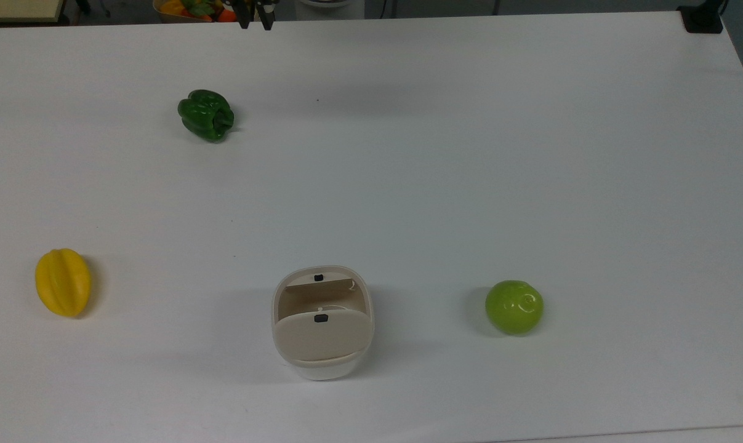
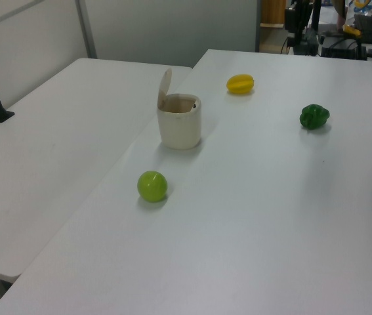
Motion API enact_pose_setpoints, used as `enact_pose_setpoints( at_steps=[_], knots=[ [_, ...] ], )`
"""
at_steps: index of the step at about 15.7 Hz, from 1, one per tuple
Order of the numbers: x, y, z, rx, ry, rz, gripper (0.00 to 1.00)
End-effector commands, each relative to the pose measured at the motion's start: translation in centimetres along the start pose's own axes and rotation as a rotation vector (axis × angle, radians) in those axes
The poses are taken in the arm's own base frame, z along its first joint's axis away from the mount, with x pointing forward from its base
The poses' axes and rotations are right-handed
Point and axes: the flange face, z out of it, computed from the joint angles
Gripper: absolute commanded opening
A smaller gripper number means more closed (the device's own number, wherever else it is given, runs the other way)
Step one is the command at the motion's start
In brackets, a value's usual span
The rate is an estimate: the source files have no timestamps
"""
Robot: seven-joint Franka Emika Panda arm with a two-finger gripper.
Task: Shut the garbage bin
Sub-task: 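Move the gripper over the cream bin behind its raised lid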
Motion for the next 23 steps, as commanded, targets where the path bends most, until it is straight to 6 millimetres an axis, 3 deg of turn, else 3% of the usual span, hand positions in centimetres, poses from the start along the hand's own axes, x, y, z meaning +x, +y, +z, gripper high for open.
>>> enact_pose_setpoints(
  at_steps=[1, 6, 13, 16, 19, 23],
  knots=[
    [-0.4, 0.0, -0.3, 0.011, -0.015, -0.056, 0.0],
    [0.2, 0.4, -0.1, 0.005, 0.006, -0.12, 0.0],
    [2.9, -0.5, -2.3, -0.021, 0.267, -0.251, 0.0],
    [4.8, -0.7, -2.4, -0.014, 0.397, -0.232, 0.0],
    [7.5, -1.2, -0.4, -0.007, 0.502, -0.225, 0.0],
    [10.7, -1.5, 0.7, 0.034, 0.647, -0.194, 0.0]
  ],
)
